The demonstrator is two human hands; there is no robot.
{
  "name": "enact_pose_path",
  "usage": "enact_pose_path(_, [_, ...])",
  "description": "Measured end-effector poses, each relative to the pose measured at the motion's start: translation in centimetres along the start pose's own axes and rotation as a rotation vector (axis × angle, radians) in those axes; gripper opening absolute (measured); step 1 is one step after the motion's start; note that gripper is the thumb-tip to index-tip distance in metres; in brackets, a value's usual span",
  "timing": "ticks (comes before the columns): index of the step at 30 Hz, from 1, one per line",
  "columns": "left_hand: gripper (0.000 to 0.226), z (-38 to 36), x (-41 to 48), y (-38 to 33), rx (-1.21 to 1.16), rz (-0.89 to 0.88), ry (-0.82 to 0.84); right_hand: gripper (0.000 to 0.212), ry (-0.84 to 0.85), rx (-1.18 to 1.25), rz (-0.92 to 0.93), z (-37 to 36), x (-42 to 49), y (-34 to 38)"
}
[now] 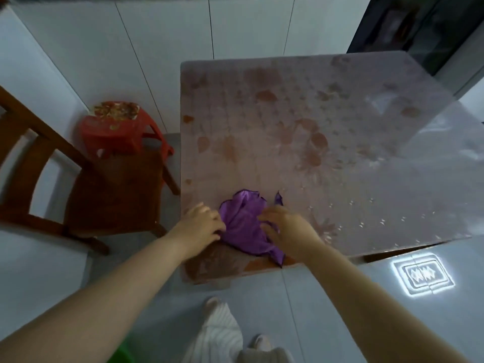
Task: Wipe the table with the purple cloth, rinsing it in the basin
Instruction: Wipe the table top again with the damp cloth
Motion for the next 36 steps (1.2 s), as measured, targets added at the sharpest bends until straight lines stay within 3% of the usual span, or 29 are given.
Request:
enact_pose_path(2, [0.032, -1.7, -0.6, 0.8, -0.048, 0.026, 0.003, 0.036, 0.082, -0.043, 0.054, -3.1, 1.4, 0.4])
enact_pose_path(6, [0.032, -2.7, -1.1, 3.7, -0.176, 0.136, -0.189, 0.054, 0.155, -0.255, 0.062, -6.2, 5.1, 2.3])
enact_pose_path(9, [0.036, -2.6, -0.9, 6.0, -0.270, 0.264, -0.285, 0.062, 0.217, -0.253, 0.132, -8.8, 7.3, 5.4])
enact_pose_path(11, [0.036, -2.7, -0.5, 7.2, -0.327, 0.341, -0.339, 0.063, 0.159, -0.272, 0.221, -10.5, 8.7, 6.8])
enact_pose_path(15, [0.037, -2.8, 0.7, 8.0, -0.402, 0.347, -0.353, 0.064, 0.116, -0.258, 0.200, -10.7, 10.6, 6.7])
enact_pose_path(17, [0.038, -2.9, 1.7, 8.2, -0.404, 0.315, -0.332, 0.062, 0.015, -0.265, 0.111, -9.2, 11.1, 4.5])
enact_pose_path(20, [0.042, -2.3, 3.0, 8.0, -0.455, 0.334, -0.323, 0.062, -0.032, -0.279, -0.247, -5.7, 10.3, -1.3])
enact_pose_path(22, [0.041, -2.0, 3.6, 7.7, -0.500, 0.357, -0.318, 0.063, -0.060, -0.281, -0.352, -3.8, 9.0, -2.9])
enact_pose_path(24, [0.040, -2.0, 4.1, 7.1, -0.518, 0.365, -0.295, 0.049, -0.095, -0.313, -0.194, -4.7, 7.4, -1.1])
enact_pose_path(26, [0.040, -2.2, 4.5, 6.6, -0.527, 0.371, -0.295, 0.041, 0.029, -0.257, 0.058, -7.5, 5.5, 2.6])
enact_pose_path(29, [0.039, -2.2, 4.8, 5.9, -0.549, 0.409, -0.276, 0.046, 0.273, -0.269, 0.312, -10.8, 5.2, 6.6])
enact_pose_path(32, [0.036, -1.6, 5.3, 5.5, -0.529, 0.507, -0.299, 0.051, 0.394, -0.287, 0.534, -11.5, 7.7, 6.6])
enact_pose_path(34, [0.034, -0.8, 5.6, 5.0, -0.516, 0.597, -0.367, 0.055, 0.400, -0.273, 0.553, -10.0, 10.6, 4.9])
enact_pose_path(36, [0.041, -0.3, 5.8, 4.4, -0.498, 0.697, -0.444, 0.058, 0.302, -0.269, 0.475, -7.2, 14.7, 2.1])
Point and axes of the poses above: each hand's wrist, its own x-axis towards the middle knuckle, its own z-axis out of the back of the hand, y = z × x, the point moved 1 cm from there along x, towards the middle knuckle, and after that the axes turned 6 degrees about x, right-handed, at the moved point
